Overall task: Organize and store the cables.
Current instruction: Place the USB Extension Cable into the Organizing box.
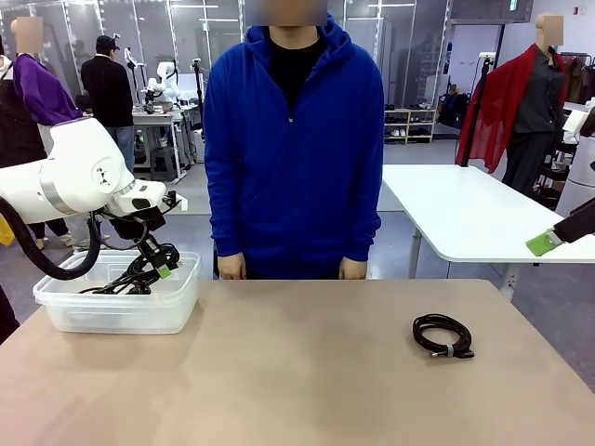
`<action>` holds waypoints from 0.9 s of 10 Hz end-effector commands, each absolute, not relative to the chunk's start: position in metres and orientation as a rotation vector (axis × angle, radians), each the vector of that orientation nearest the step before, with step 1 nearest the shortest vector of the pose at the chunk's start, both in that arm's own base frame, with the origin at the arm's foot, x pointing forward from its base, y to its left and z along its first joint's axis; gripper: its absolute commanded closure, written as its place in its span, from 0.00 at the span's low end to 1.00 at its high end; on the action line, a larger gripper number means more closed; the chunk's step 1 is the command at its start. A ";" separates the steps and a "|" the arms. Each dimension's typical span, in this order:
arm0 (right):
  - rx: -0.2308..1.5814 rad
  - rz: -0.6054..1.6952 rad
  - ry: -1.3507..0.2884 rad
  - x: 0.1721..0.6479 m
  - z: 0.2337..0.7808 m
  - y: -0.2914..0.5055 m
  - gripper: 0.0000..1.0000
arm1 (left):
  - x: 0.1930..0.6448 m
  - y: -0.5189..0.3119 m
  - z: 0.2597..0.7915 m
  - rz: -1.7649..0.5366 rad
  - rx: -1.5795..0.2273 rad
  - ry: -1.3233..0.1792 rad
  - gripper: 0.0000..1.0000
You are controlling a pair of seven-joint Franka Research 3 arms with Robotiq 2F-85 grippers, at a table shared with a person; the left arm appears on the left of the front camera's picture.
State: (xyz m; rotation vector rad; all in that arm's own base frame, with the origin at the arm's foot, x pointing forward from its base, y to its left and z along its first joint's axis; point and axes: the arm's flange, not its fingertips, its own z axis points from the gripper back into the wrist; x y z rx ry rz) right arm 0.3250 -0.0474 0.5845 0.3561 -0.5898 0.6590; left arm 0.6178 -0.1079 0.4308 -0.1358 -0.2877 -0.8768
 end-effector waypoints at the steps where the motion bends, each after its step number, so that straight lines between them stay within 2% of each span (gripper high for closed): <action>1: 0.362 0.647 -0.585 0.325 0.587 -0.048 0.00 | 0.624 -0.104 0.422 -0.822 -0.129 -0.263 0.83; 8: 0.362 0.647 -0.585 0.325 0.587 -0.048 0.00 | 0.632 -0.103 0.386 -0.847 -0.137 -0.192 0.83; 9: 0.362 0.647 -0.585 0.325 0.587 -0.048 0.00 | 0.633 -0.104 0.381 -0.861 -0.132 -0.167 0.80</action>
